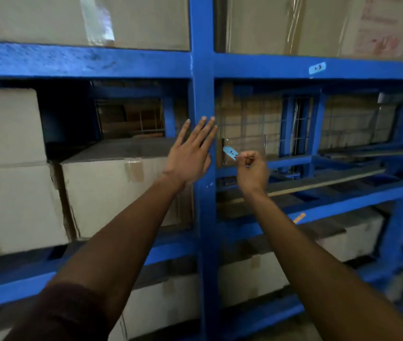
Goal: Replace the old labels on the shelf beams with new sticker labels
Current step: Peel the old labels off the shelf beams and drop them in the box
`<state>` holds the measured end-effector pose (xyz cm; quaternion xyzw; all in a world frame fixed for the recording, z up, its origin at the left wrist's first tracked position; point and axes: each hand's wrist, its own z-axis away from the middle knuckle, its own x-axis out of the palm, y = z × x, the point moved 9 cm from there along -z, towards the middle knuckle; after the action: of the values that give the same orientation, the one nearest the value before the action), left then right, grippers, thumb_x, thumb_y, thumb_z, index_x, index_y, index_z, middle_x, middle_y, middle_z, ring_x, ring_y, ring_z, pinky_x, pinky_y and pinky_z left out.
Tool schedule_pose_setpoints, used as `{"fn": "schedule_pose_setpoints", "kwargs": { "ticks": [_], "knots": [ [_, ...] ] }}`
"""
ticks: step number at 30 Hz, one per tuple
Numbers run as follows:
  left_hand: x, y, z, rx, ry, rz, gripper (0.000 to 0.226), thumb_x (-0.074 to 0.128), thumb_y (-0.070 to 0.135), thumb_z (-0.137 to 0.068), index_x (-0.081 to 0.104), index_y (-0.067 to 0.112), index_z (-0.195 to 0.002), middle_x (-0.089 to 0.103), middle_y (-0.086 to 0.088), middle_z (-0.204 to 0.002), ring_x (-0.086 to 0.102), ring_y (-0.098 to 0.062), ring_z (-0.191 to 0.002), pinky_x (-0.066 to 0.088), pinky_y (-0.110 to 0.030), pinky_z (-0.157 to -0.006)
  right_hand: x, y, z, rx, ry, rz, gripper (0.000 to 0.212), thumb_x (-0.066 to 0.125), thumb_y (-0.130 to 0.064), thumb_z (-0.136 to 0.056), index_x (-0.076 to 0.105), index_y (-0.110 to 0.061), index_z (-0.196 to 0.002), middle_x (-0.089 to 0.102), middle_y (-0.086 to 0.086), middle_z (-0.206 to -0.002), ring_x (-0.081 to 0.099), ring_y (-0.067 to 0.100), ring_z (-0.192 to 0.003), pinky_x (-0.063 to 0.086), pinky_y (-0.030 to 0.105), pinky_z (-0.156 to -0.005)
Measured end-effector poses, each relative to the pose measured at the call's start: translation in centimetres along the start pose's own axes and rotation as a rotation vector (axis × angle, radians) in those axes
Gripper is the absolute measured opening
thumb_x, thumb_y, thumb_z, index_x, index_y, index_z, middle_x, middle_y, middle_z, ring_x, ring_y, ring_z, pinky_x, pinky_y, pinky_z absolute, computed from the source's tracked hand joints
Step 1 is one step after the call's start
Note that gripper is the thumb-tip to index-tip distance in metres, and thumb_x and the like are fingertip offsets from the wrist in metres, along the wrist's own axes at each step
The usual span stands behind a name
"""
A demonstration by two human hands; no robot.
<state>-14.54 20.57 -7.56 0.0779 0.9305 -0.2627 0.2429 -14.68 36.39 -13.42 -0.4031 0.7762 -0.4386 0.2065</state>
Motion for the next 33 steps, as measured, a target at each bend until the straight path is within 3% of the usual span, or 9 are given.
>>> {"fn": "schedule_pose_setpoints", "kwargs": {
  "ticks": [5,9,13,20,23,26,29,31,33],
  "knots": [
    [5.1,6.3,6.0,0.122,-0.092,-0.014,0.063,0.051,0.03,-0.09,0.044,0.006,-0.148,0.034,-0.013,-0.16,0.028,-0.032,-0.15,0.02,-0.053,-0.122,-1.9,8.0,4.3,0.143,-0.061,0.051,0.009,0.061,-0.016,-0.092,0.066,-0.009,-0.094,0.072,0.01,-0.093,0.065,0.024,-0.088,0.048,0.036,-0.085],
    [9.6,10.9,13.2,0.153,-0.242,0.018,0.068,0.052,0.032,-0.089,0.039,0.007,-0.151,0.028,-0.014,-0.162,0.022,-0.033,-0.151,0.018,-0.052,-0.124,-3.0,15.9,9.1,0.297,-0.188,0.076,0.007,0.062,-0.01,-0.091,0.064,-0.004,-0.095,0.07,0.016,-0.095,0.064,0.031,-0.092,0.049,0.043,-0.091],
    [12.5,14.7,19.9,0.18,-0.378,0.094,0.068,0.056,0.029,-0.09,0.038,0.007,-0.152,0.024,-0.015,-0.163,0.019,-0.033,-0.152,0.018,-0.051,-0.124,-5.3,22.4,14.3,0.432,-0.257,0.135,0.004,0.062,-0.021,-0.091,0.065,-0.018,-0.092,0.068,-0.002,-0.088,0.063,0.015,-0.082,0.041,0.018,-0.064],
    [18.7,21.2,29.1,0.337,-0.603,0.215,0.069,0.067,0.027,-0.083,0.048,0.007,-0.146,0.038,-0.014,-0.157,0.033,-0.032,-0.147,0.026,-0.05,-0.121,-8.1,33.0,21.1,0.651,-0.348,0.189,0.007,0.06,-0.022,-0.094,0.061,-0.015,-0.095,0.068,0.007,-0.095,0.065,0.022,-0.086,0.05,0.025,-0.066],
    [22.9,24.1,33.4,0.463,-0.716,0.195,0.073,0.069,0.034,-0.081,0.048,0.008,-0.146,0.038,-0.014,-0.157,0.034,-0.031,-0.147,0.02,-0.047,-0.122,-9.8,38.1,23.1,0.738,-0.317,0.232,0.006,0.06,-0.025,-0.094,0.061,-0.019,-0.093,0.065,-0.002,-0.09,0.064,0.019,-0.086,0.051,0.032,-0.072],
    [27.0,27.2,37.6,0.588,-0.793,0.208,0.064,0.06,0.03,-0.09,0.044,0.006,-0.147,0.035,-0.015,-0.158,0.031,-0.031,-0.148,0.012,-0.047,-0.123,-11.8,43.4,25.8,0.86,-0.256,0.291,0.011,0.059,-0.028,-0.095,0.062,-0.018,-0.094,0.064,0.0,-0.088,0.061,0.017,-0.083,0.046,0.029,-0.068],
    [30.7,30.6,41.5,0.678,-0.904,0.242,0.062,0.066,0.032,-0.089,0.052,0.002,-0.141,0.045,-0.016,-0.152,0.04,-0.033,-0.143,0.025,-0.046,-0.121,-14.0,48.3,28.8,0.976,-0.208,0.387,0.008,0.056,-0.022,-0.096,0.06,-0.015,-0.093,0.066,0.012,-0.098,0.06,0.026,-0.09,0.044,0.032,-0.077],
    [33.2,32.9,43.6,0.742,-0.927,0.236,0.067,0.053,0.035,-0.096,0.036,-0.003,-0.149,0.029,-0.019,-0.16,0.025,-0.035,-0.15,0.01,-0.047,-0.124,-15.3,51.4,30.5,1.078,-0.159,0.409,0.015,0.055,-0.019,-0.097,0.053,-0.023,-0.082,0.064,0.017,-0.098,0.061,0.039,-0.097,0.048,0.047,-0.088],
    [35.9,35.5,45.3,0.818,-0.993,0.264,0.067,0.039,0.033,-0.102,0.02,-0.004,-0.154,0.012,-0.019,-0.164,0.01,-0.034,-0.153,-0.005,-0.047,-0.123,-17.3,54.0,32.1,1.183,-0.055,0.443,0.017,0.056,-0.024,-0.095,0.053,-0.026,-0.078,0.064,0.014,-0.094,0.062,0.04,-0.099,0.049,0.047,-0.087]
  ]
}}
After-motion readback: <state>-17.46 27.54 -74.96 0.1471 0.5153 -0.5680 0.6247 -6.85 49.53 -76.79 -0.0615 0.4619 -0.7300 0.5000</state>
